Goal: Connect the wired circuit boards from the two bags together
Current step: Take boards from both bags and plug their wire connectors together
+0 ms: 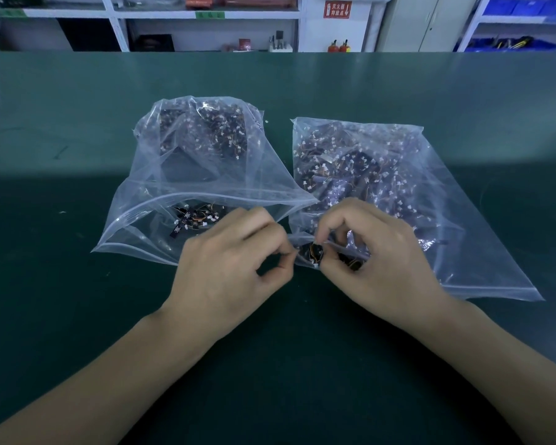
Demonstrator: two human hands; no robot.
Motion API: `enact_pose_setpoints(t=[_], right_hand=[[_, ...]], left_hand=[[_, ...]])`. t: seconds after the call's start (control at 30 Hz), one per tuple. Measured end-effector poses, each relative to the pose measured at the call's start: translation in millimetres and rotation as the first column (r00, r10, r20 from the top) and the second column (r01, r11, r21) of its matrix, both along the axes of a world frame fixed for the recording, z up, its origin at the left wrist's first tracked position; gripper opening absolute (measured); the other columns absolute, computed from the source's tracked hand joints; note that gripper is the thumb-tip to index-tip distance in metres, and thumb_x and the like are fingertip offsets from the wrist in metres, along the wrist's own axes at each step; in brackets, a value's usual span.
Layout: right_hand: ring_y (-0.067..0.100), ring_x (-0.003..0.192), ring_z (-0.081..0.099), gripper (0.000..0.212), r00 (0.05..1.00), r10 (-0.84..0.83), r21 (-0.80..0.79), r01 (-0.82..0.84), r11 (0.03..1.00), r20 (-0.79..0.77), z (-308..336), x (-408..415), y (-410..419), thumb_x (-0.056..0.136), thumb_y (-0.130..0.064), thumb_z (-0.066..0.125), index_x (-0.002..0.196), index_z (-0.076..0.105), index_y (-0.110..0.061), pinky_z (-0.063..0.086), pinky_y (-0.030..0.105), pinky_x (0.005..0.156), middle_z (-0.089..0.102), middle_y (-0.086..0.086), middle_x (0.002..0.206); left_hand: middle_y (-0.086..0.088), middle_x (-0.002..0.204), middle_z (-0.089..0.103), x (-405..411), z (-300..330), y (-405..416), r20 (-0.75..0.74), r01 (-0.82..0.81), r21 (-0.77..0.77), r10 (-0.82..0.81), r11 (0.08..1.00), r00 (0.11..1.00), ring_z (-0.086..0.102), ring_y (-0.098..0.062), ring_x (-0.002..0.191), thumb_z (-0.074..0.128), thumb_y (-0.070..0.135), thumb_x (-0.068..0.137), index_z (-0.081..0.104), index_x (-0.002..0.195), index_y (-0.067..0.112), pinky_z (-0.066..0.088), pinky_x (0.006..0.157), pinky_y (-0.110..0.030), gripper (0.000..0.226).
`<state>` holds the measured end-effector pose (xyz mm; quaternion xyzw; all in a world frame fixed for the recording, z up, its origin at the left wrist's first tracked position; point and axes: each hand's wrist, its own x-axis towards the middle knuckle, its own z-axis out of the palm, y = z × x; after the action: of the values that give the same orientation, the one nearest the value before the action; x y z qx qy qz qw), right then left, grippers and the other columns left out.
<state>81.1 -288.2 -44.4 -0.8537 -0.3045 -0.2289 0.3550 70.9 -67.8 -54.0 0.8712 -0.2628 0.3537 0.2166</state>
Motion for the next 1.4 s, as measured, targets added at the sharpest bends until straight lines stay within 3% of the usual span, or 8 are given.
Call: enact_pose_setpoints(t=[0.17, 0.27, 0.37, 0.6, 0.8, 1.07, 1.2, 1.4], right_hand=[[0.018, 0.076, 0.059, 0.023, 0.999, 0.038, -0.018, -0.038, 0.999, -0.018, -0.3, -1.0, 2.4, 0.079, 0.004, 0.073, 0.092, 0.068, -0.016, 0.051, 0.037, 0.068, 0.062, -0.013, 0.092], [0.004, 0.080, 0.055, 0.025, 0.999, 0.029, -0.082, -0.032, 0.996, -0.038, -3.7, -0.1, 4.1, 0.079, -0.002, 0.074, 0.096, 0.067, -0.019, 0.046, 0.024, 0.073, 0.053, -0.024, 0.092], [-0.003, 0.082, 0.050, 0.030, 0.998, -0.002, -0.144, -0.007, 0.990, -0.059, -8.3, 2.1, 5.9, 0.078, -0.006, 0.080, 0.099, 0.066, -0.023, 0.036, 0.016, 0.078, 0.050, -0.022, 0.090], [0.004, 0.082, 0.049, 0.035, 0.995, -0.063, -0.182, 0.048, 0.982, -0.075, -10.3, 5.8, 3.7, 0.080, -0.003, 0.081, 0.107, 0.069, -0.023, 0.038, 0.022, 0.080, 0.053, -0.015, 0.087], [0.001, 0.078, 0.046, 0.042, 0.992, -0.117, -0.232, 0.103, 0.967, -0.047, -10.4, 2.7, 5.5, 0.076, 0.010, 0.072, 0.102, 0.068, -0.024, 0.035, 0.013, 0.078, 0.041, -0.014, 0.077], [0.009, 0.071, 0.043, 0.045, 0.991, -0.133, -0.269, 0.121, 0.956, -0.025, -8.8, -1.4, 9.6, 0.071, 0.014, 0.067, 0.101, 0.065, -0.021, 0.055, 0.042, 0.081, 0.026, -0.018, 0.066], [0.011, 0.070, 0.048, 0.035, 0.989, -0.117, -0.225, 0.096, 0.970, -0.085, -6.9, -2.2, 7.9, 0.077, 0.000, 0.071, 0.102, 0.065, -0.024, 0.053, 0.038, 0.086, 0.030, -0.012, 0.065], [0.010, 0.068, 0.049, 0.024, 0.993, -0.055, -0.138, 0.040, 0.990, -0.107, -7.2, -5.6, 7.2, 0.087, -0.024, 0.083, 0.104, 0.066, -0.025, 0.042, 0.020, 0.086, 0.037, -0.010, 0.065]], left_hand=[[0.005, 0.081, 0.061, -0.1, -3.8, 0.1, 0.012, -0.012, 0.206, 0.010, 0.978, 1.000, 0.062, -0.019, 0.073, 0.077, 0.015, 0.094, 0.077, 0.084, 0.024, 0.044, 0.047, -0.034, 0.013], [0.004, 0.077, 0.058, -0.1, -4.9, -0.4, -0.029, 0.001, 0.256, 0.006, 0.967, 1.000, 0.062, -0.020, 0.068, 0.076, 0.019, 0.095, 0.082, 0.089, 0.028, 0.043, 0.043, -0.033, 0.012], [0.003, 0.075, 0.057, -0.4, -4.8, -0.1, -0.054, 0.015, 0.240, -0.002, 0.971, 0.999, 0.063, -0.020, 0.067, 0.076, 0.020, 0.097, 0.082, 0.090, 0.029, 0.046, 0.042, -0.035, 0.013], [0.011, 0.070, 0.045, -4.0, 2.2, 4.5, -0.207, 0.015, 0.061, -0.002, 0.998, 0.978, 0.044, -0.004, 0.066, 0.069, 0.032, 0.089, 0.065, 0.087, 0.030, 0.046, 0.050, -0.031, 0.005], [0.017, 0.055, 0.033, 1.4, 10.5, 24.6, -0.183, -0.177, 0.040, 0.181, 0.983, 0.966, 0.043, -0.013, 0.051, 0.068, 0.035, 0.098, 0.058, 0.086, 0.026, 0.045, 0.052, -0.029, 0.018], [0.022, 0.057, 0.032, 6.5, 13.8, 41.4, -0.249, -0.285, 0.157, 0.317, 0.946, 0.915, 0.048, -0.019, 0.058, 0.074, 0.049, 0.091, 0.065, 0.095, 0.029, 0.039, 0.055, -0.030, 0.022], [0.027, 0.060, 0.032, 6.2, 14.3, 42.7, -0.255, -0.268, 0.176, 0.307, 0.947, 0.917, 0.063, -0.023, 0.065, 0.079, 0.043, 0.090, 0.075, 0.093, 0.031, 0.043, 0.056, -0.030, 0.013], [0.025, 0.059, 0.031, 9.4, 14.7, 45.6, -0.139, -0.215, 0.077, 0.224, 0.974, 0.965, 0.045, -0.013, 0.057, 0.086, 0.026, 0.090, 0.078, 0.080, 0.027, 0.037, 0.052, -0.027, 0.012]])
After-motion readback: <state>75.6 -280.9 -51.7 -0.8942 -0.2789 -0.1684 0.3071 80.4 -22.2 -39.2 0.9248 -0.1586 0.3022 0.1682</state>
